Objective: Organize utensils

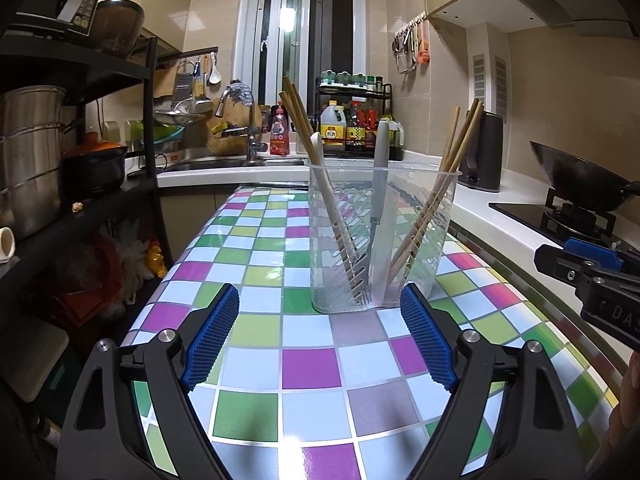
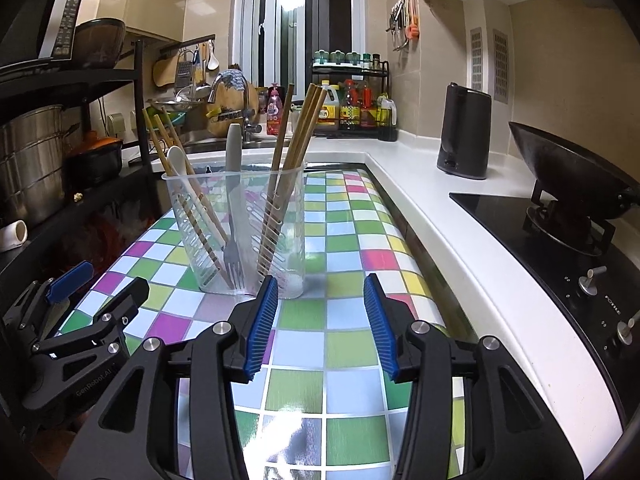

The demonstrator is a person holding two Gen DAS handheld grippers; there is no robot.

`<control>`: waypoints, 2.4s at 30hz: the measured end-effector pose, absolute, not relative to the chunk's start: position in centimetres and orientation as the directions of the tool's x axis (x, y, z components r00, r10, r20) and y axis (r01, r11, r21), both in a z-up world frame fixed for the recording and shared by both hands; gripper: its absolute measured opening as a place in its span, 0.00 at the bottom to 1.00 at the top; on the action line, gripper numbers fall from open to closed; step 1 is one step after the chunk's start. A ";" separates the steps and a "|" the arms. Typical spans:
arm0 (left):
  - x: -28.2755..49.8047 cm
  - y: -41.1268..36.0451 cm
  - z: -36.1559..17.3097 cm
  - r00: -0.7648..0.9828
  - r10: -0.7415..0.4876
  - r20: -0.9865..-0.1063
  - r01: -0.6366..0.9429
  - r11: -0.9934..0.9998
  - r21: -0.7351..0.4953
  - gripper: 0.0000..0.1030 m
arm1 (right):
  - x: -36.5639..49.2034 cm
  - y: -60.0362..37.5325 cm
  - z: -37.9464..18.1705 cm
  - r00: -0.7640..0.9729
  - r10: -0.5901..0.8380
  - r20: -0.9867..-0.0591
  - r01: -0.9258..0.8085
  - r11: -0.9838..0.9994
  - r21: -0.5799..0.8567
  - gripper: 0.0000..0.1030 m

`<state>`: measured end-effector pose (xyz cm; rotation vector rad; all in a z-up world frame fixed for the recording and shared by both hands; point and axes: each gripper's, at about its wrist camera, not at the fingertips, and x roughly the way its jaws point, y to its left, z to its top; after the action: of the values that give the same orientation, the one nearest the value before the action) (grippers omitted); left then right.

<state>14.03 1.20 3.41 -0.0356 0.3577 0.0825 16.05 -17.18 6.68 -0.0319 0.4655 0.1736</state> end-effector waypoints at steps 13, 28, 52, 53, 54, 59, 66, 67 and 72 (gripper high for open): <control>14.0 1.6 3.6 0.932 0.104 -0.346 -0.121 0.992 -0.028 0.93 | 16.3 -17.1 6.3 0.870 0.163 -0.466 -0.180 0.984 0.008 0.44; 14.3 2.0 3.5 0.923 0.123 -0.365 -0.147 0.988 -0.037 0.93 | 16.4 -17.0 6.0 0.862 0.166 -0.480 -0.186 0.983 0.006 0.46; 14.5 1.8 3.4 0.920 0.112 -0.375 -0.138 0.990 -0.042 0.93 | 16.1 -16.9 5.9 0.855 0.178 -0.487 -0.196 0.981 0.016 0.47; 14.5 1.8 3.4 0.920 0.112 -0.375 -0.137 0.990 -0.042 0.93 | 16.0 -16.8 5.9 0.855 0.178 -0.487 -0.195 0.981 0.016 0.47; 14.5 1.8 3.4 0.920 0.112 -0.375 -0.137 0.990 -0.041 0.93 | 16.0 -16.8 5.9 0.855 0.178 -0.487 -0.194 0.981 0.017 0.47; 14.5 1.8 3.5 0.920 0.110 -0.375 -0.135 0.990 -0.041 0.93 | 16.0 -16.8 5.8 0.854 0.179 -0.489 -0.196 0.980 0.017 0.47; 14.5 1.6 3.5 0.919 0.106 -0.380 -0.132 0.990 -0.043 0.93 | 16.2 -16.9 5.7 0.851 0.180 -0.494 -0.196 0.980 0.021 0.47; 14.5 1.6 3.5 0.919 0.104 -0.380 -0.130 0.991 -0.043 0.93 | 16.2 -16.9 5.7 0.851 0.180 -0.493 -0.196 0.980 0.019 0.47; 14.5 1.6 3.6 0.920 0.103 -0.379 -0.128 0.991 -0.044 0.93 | 16.3 -17.0 5.6 0.851 0.179 -0.495 -0.193 0.981 0.022 0.47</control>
<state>14.51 1.60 3.56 -0.0680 0.3859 0.1188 16.30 -17.04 5.64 -0.0288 0.5181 0.1959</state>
